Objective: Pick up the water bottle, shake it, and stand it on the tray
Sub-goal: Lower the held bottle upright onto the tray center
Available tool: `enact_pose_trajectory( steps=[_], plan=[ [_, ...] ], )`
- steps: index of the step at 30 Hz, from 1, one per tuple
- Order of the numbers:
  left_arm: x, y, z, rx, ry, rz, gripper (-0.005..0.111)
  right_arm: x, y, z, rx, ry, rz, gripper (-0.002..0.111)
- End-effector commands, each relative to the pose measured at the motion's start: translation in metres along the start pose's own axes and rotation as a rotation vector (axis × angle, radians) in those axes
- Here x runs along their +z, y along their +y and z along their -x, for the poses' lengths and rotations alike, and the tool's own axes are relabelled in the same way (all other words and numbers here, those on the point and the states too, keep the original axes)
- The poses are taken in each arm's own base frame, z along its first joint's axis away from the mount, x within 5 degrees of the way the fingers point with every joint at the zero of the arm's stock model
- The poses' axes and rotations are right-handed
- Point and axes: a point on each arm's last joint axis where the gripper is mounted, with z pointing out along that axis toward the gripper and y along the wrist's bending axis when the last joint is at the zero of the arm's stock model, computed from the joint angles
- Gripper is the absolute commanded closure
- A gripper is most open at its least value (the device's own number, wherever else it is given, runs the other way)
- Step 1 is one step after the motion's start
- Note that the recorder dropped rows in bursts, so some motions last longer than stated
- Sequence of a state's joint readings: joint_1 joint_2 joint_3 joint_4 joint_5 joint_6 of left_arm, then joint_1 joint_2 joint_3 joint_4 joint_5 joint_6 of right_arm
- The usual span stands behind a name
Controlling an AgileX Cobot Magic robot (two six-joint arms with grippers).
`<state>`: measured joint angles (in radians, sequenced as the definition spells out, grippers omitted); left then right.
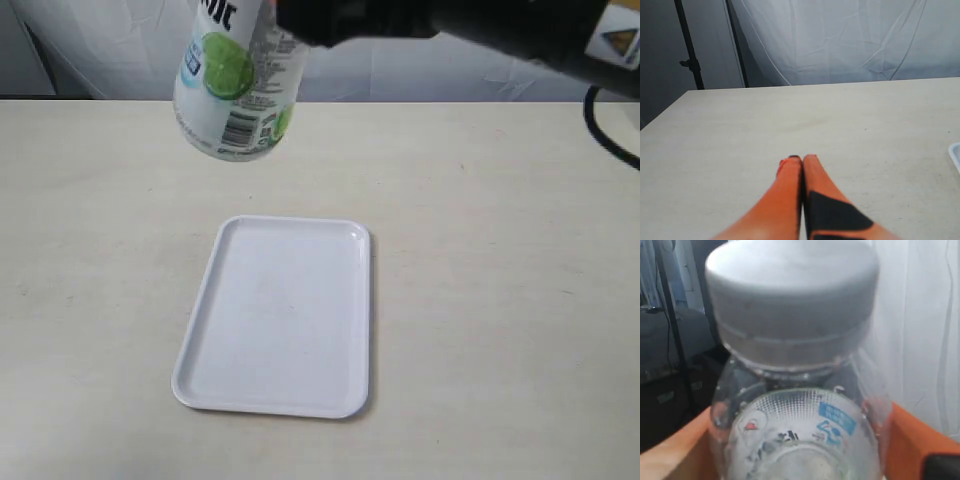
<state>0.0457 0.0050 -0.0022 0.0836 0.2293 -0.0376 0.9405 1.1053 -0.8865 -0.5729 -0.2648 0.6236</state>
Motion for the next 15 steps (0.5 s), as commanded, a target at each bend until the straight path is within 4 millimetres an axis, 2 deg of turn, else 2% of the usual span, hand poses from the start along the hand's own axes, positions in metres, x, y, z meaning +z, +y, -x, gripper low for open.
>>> enact_pose_trajectory(
  steps=[1,3,6,8,12,14,15],
  plan=[
    [0.000,0.000,0.000,-0.007,-0.007,0.002,0.107,0.004,-0.012,-0.036,-0.003,0.223,-0.111,0.109],
    [0.000,0.000,0.000,-0.007,-0.007,0.002,0.107,0.008,-0.017,-0.067,0.019,0.346,-0.142,0.109],
    [0.000,0.000,0.000,-0.007,-0.007,0.002,0.107,0.013,-0.013,-0.095,0.122,0.390,-0.118,0.109],
    [0.000,0.000,0.000,-0.007,-0.007,0.002,0.107,0.016,0.000,-0.098,0.139,0.339,-0.031,0.109],
    [0.000,0.000,0.000,-0.007,-0.007,0.002,0.107,0.020,0.030,-0.089,0.098,0.203,0.179,0.109],
    [0.000,0.000,0.000,-0.007,-0.007,0.002,0.107,0.020,0.032,-0.090,0.058,0.212,0.188,0.109],
    [0.000,0.000,0.000,-0.007,-0.007,0.002,0.107,0.020,0.026,-0.092,0.043,0.252,0.139,0.109]
  ],
)
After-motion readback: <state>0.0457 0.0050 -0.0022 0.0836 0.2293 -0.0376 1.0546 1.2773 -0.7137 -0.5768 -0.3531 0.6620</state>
